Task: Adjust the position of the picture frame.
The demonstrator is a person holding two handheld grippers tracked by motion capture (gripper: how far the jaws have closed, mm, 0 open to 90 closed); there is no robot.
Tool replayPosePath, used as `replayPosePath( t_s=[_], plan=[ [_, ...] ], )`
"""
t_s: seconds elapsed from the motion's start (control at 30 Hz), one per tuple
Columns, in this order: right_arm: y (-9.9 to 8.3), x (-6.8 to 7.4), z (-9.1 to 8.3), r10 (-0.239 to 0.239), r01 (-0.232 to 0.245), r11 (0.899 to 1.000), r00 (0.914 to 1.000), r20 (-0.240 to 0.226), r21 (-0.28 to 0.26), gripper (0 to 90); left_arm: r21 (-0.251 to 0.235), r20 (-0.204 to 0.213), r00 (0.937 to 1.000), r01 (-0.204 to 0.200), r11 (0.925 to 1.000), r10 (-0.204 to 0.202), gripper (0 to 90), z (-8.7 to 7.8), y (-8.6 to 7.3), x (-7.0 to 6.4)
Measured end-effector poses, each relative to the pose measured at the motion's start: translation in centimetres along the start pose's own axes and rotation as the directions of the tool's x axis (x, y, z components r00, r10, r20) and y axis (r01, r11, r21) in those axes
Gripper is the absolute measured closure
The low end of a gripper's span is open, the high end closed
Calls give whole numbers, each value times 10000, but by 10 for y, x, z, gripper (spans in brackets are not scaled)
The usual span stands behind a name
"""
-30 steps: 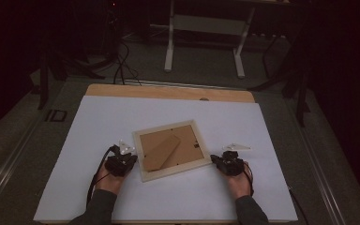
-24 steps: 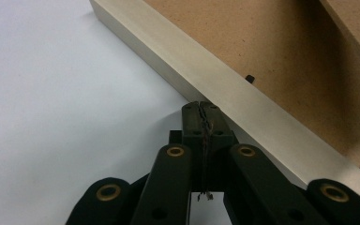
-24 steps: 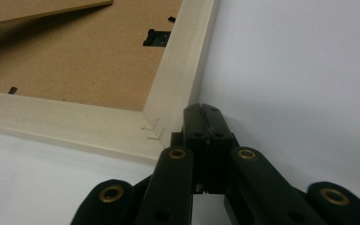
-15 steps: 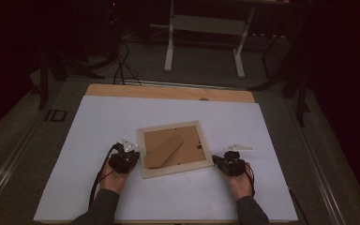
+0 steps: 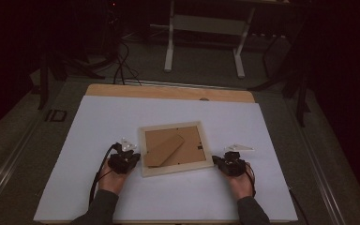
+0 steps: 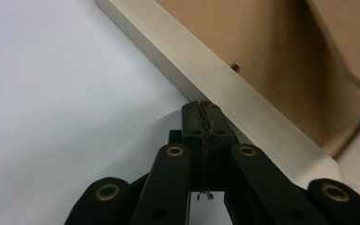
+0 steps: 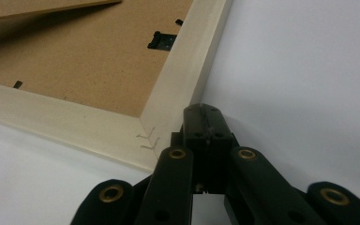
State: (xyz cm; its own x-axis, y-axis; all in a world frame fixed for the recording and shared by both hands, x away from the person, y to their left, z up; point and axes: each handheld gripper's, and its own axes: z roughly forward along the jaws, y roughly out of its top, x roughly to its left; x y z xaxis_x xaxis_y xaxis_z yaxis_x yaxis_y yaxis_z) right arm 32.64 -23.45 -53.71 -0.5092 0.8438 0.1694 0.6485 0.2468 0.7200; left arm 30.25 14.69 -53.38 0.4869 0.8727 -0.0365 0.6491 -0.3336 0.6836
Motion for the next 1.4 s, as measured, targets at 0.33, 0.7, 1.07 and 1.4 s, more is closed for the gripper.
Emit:
replayPosePath(
  t_s=[0.33, 0.7, 1.07, 1.4],
  plan=[
    [0, 2, -4, -179, 180, 9997, 9998, -11, 170, 900, 275, -271, 9983, -499, 9984, 507, 900, -9, -8, -17],
    [0, 1, -6, -191, 187, 9994, 9997, 139, 276, 900, 144, -944, 9944, -457, 9989, 468, 900, -2, -2, -23],
    [0, 0, -6, -150, 144, 9995, 9997, 192, 282, 900, -171, -821, 9966, 71, 9998, -85, 900, 5, 2, -16],
    [-1, 1, -7, -136, 130, 9994, 9997, 182, 332, 900, -142, -302, 9993, 205, 9997, -209, 900, 4, 3, -9]
  ],
)
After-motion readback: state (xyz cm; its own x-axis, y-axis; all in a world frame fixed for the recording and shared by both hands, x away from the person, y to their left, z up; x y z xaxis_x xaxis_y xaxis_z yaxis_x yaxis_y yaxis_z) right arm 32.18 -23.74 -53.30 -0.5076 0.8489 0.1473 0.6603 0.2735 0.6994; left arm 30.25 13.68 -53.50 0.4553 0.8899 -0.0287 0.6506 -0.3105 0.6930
